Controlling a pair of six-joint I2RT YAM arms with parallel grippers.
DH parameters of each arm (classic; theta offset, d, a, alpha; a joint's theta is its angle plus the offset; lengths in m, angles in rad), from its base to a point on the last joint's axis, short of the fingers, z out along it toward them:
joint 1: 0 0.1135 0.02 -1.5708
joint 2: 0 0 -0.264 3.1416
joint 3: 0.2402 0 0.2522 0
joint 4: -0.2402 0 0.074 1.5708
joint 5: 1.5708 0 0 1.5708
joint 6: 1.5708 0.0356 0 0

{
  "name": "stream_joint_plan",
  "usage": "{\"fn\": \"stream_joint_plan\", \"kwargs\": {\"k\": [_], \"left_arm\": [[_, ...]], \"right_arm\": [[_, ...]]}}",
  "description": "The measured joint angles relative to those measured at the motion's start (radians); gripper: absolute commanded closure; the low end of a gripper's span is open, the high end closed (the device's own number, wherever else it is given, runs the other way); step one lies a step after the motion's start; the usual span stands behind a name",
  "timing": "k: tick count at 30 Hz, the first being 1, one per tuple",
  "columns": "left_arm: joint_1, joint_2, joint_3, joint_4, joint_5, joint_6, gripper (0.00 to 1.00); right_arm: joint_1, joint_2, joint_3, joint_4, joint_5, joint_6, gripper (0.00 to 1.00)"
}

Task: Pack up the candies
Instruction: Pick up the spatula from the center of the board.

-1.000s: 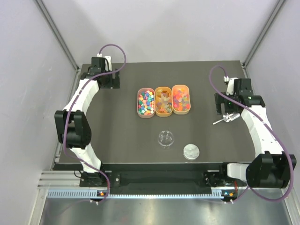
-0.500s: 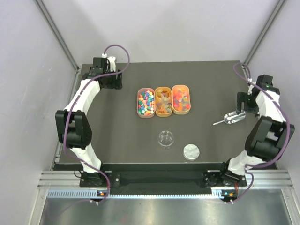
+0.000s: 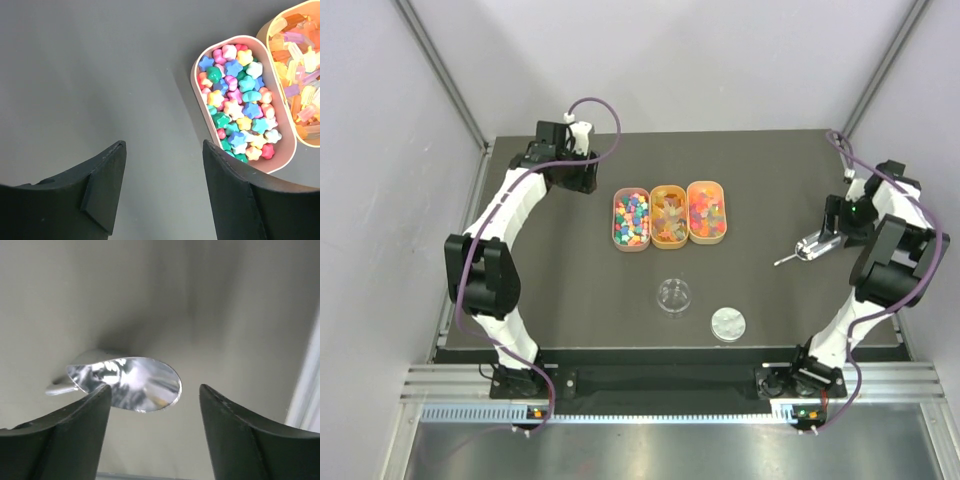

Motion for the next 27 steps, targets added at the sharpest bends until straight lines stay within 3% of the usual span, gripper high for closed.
{"fn": "stream_joint_plan", "kwargs": {"k": [9, 10, 11, 12, 14, 16, 20, 25, 27], "left_arm": [[-0.031, 0.003, 0.000, 0.000, 0.000, 0.018, 0.50], [-0.037, 0.003, 0.000, 0.000, -0.001, 0.021, 0.54], [-0.043, 0.005, 0.000, 0.000, -0.001, 0.024, 0.70], [-0.049, 0.007, 0.000, 0.000, -0.002, 0.027, 0.75], [-0.060, 0.012, 0.000, 0.000, 0.000, 0.040, 0.87], [-0.068, 0.022, 0.008, -0.010, 0.007, 0.060, 0.87], [-0.078, 0.069, 0.090, -0.052, 0.097, 0.103, 0.73], [-0.079, 0.109, 0.276, -0.056, 0.280, 0.021, 0.24], [-0.079, 0.108, 0.327, -0.007, 0.359, -0.040, 0.25]], "right_arm": [[-0.004, 0.117, 0.101, -0.016, -0.134, -0.025, 0.76], [-0.003, 0.127, 0.114, -0.021, -0.146, -0.031, 0.81], [-0.003, 0.134, 0.127, -0.025, -0.157, -0.036, 0.93], [-0.003, 0.137, 0.138, -0.029, -0.168, -0.042, 1.00], [0.007, 0.140, 0.165, -0.050, -0.196, -0.057, 1.00], [0.023, 0.139, 0.206, -0.098, -0.226, -0.086, 1.00], [0.128, 0.138, 0.314, -0.189, -0.238, -0.208, 1.00], [0.373, 0.107, 0.461, -0.245, -0.187, -0.381, 1.00], [0.480, 0.079, 0.513, -0.249, -0.167, -0.426, 1.00]]}}
